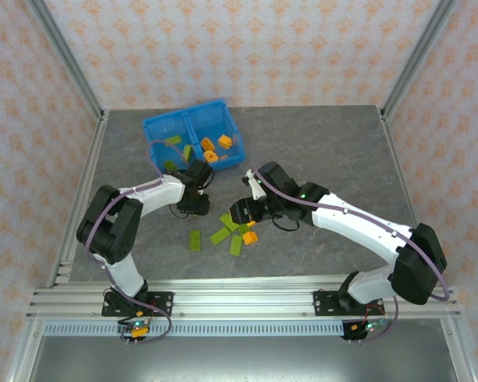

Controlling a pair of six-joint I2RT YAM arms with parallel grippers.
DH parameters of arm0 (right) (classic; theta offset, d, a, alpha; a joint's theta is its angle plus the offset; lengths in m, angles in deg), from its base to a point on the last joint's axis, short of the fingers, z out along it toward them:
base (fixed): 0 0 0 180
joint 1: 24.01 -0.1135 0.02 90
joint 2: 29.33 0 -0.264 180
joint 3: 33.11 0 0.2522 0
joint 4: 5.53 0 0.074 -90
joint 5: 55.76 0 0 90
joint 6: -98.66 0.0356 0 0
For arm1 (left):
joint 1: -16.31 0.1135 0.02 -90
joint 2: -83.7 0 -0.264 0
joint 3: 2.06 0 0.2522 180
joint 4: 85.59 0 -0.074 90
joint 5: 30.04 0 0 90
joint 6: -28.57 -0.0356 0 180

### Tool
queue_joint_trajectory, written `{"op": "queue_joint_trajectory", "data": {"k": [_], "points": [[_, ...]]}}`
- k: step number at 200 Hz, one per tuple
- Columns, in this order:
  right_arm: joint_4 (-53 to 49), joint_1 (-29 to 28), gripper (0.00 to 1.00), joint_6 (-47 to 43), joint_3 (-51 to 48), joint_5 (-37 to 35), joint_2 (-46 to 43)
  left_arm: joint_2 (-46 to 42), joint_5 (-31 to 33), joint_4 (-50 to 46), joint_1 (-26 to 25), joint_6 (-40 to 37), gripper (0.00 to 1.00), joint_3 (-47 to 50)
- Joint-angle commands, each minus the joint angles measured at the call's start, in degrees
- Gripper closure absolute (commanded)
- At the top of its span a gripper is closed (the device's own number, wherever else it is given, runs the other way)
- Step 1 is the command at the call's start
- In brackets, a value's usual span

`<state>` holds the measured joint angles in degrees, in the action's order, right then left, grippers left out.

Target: Sort the legos into containers by color

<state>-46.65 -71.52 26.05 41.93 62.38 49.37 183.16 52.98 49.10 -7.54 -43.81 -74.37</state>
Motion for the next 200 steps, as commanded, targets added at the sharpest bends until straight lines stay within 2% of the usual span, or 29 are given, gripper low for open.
{"op": "queue_joint_trajectory", "data": {"k": [1,42,81,111,147,200], "points": [[0.47,-0.39,0.38,0.76,-0.46,0.11,-1.12,-3.97,3.18,0.72,0.13,0.77,0.73,1.05],[0.98,-0.35,0.38,0.86,-0.54,-0.49,-1.72,-14.47,13.29,-0.6,2.17,-0.37,0.73,-2.28],[1.14,-0.44,0.37,1.24,-0.8,-1.02,-2.4,-15.85,11.83,2.68,10.1,-1.02,0.72,-7.68],[0.9,-0.39,0.37,1.61,-0.98,-1.51,-3.61,-10.22,14.7,5.07,12.73,-3.72,0.72,-14.52],[0.46,-0.39,0.37,2.29,-1.98,-2.86,-6.08,-0.13,12.8,5.23,16.47,-3.17,0.72,-23.66],[0.39,-0.39,0.37,2.87,-3.35,-4.1,-8.65,13.63,10.99,2.59,18.81,-3.08,0.7,-36.02]]}}
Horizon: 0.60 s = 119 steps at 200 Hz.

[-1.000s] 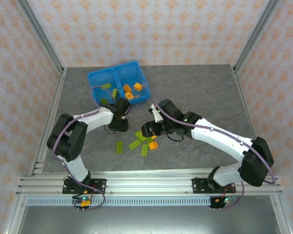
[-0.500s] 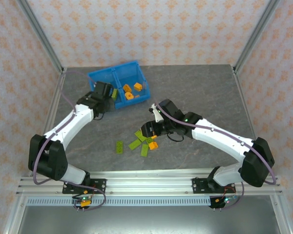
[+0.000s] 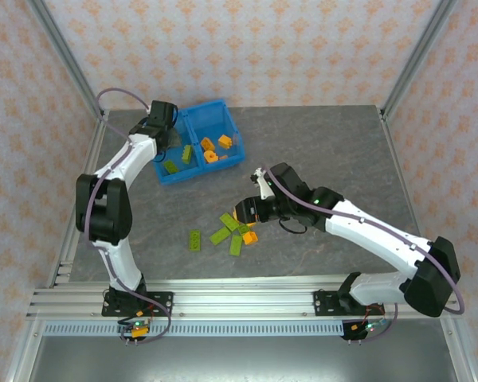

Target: Sort the legos into containers by color

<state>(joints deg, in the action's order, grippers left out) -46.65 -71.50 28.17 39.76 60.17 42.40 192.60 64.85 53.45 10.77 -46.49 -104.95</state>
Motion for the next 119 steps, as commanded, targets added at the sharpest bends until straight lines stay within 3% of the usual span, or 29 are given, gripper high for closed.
{"op": "queue_joint_trajectory", "data": {"k": [1,73,119], "points": [[0.39,-0.42,0.37,0.75,-1.19,-1.89,-1.68,4.46,-0.95,-1.87,0.47,-0.41,0.7,-5.71],[-0.76,-0.42,0.37,0.78,-0.06,-2.1,-1.76,12.28,-4.66,-3.0,0.64,1.49,0.61,-9.25],[0.14,-0.42,0.37,0.78,0.39,-2.07,-1.33,5.53,-4.95,-2.2,0.64,1.0,0.42,-6.76]]}}
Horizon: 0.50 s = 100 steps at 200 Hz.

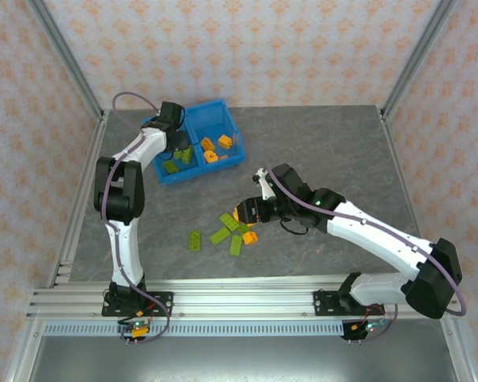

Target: Sort the legos into containers by color

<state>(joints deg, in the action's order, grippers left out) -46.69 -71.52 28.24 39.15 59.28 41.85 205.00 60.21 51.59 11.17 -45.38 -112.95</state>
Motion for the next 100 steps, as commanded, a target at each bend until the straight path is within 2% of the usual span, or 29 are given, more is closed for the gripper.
{"op": "queue_joint_trajectory", "data": {"k": [1,16,33,53,70,100], "points": [[0.21,-0.39,0.37,0.72,1.0,-1.15,-0.74,-7.08,-0.37,-0.27,0.23,-0.09,0.41,1.37],[0.84,-0.39,0.37,0.73,0.99,-1.49,-0.34,-11.43,-1.25,0.6,0.16,0.84,0.41,3.91],[0.94,-0.39,0.37,0.56,1.18,-3.81,0.37,-20.66,-2.99,3.87,-0.44,2.7,0.41,9.16],[0.51,-0.39,0.36,1.58,1.69,-7.41,2.0,-31.36,-4.35,6.22,-3.5,1.33,0.4,14.65],[0.35,-0.39,0.35,2.37,2.43,-8.02,4.66,-39.94,-5.83,5.5,-8.24,-5.42,0.39,17.3],[-0.92,-0.39,0.35,4.25,6.15,-8.14,12.83,-52.39,-15.58,0.32,-18.43,-26.92,0.3,21.71]]}}
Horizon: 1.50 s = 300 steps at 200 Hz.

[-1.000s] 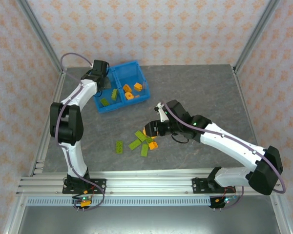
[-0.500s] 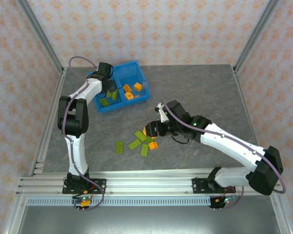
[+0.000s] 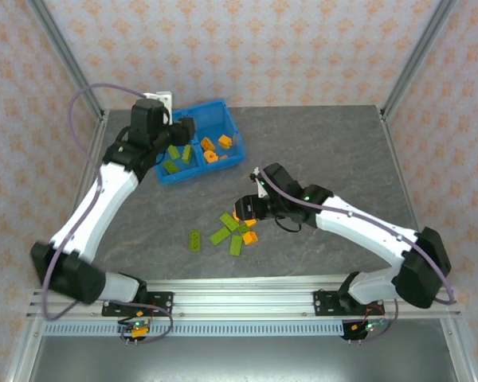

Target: Sort the legos into containers by color

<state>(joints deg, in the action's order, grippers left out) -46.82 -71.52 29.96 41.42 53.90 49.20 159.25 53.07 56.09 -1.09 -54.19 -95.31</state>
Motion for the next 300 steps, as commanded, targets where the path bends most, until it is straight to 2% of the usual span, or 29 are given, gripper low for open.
{"op": "queue_joint_trajectory", "data": {"k": [1,22,33,42,66,74,111,151,216,259,284,300], "points": [[-0.82,-0.39,0.35,2.66,4.03,-2.95,5.8,-7.04,-8.81,-4.49,-6.33,-18.92,0.3,4.25],[-2.03,-0.39,0.35,6.33,6.89,-6.72,11.61,-15.29,-17.96,-10.76,-12.69,-36.53,0.2,9.08],[-2.65,-0.39,0.35,8.12,8.41,-7.79,14.55,-19.97,-20.26,-12.63,-15.11,-43.11,0.15,12.43],[-2.71,-0.39,0.35,9.22,9.3,-8.04,16.51,-23.43,-22.13,-13.99,-15.96,-47.65,0.12,15.11],[-2.84,-0.4,0.36,11.23,11.45,-9.3,21.27,-30.24,-29.01,-20.83,-16.34,-69.77,0.1,22.38],[-3.08,-0.39,0.36,11.89,12.25,-9.95,22.66,-31.79,-29.85,-20.22,-16.34,-73.55,0.09,25.25],[-4.37,-0.39,0.39,12.8,15.62,-13.69,27.0,-29.7,-32.22,-18.8,-16.45,-75.55,0.09,31.19],[-5.37,-0.39,0.45,14.18,19.34,-14.59,32.3,-26.35,-31.01,-20.05,-16.43,-80.13,0.06,33.63],[-7.92,-1.42,0.47,16.67,20.18,-16.12,36.83,-26.71,-27.91,-18.62,-16.43,-80.8,0.03,38.07],[-6.99,-1.62,0.58,17.95,19.97,-15.82,39.91,-25.53,-27.8,-17.83,-16.34,-81.37,0.03,38.83],[-5.48,-1.62,0.69,18.23,19.75,-17.43,38.67,-26.22,-27.61,-16.53,-16.36,-81.26,0.03,39.73],[-4.21,-1.62,0.73,17.61,20.15,-18.62,36.72,-26.68,-26.73,-15.38,-16.34,-81.18,0.03,40.26]]}}
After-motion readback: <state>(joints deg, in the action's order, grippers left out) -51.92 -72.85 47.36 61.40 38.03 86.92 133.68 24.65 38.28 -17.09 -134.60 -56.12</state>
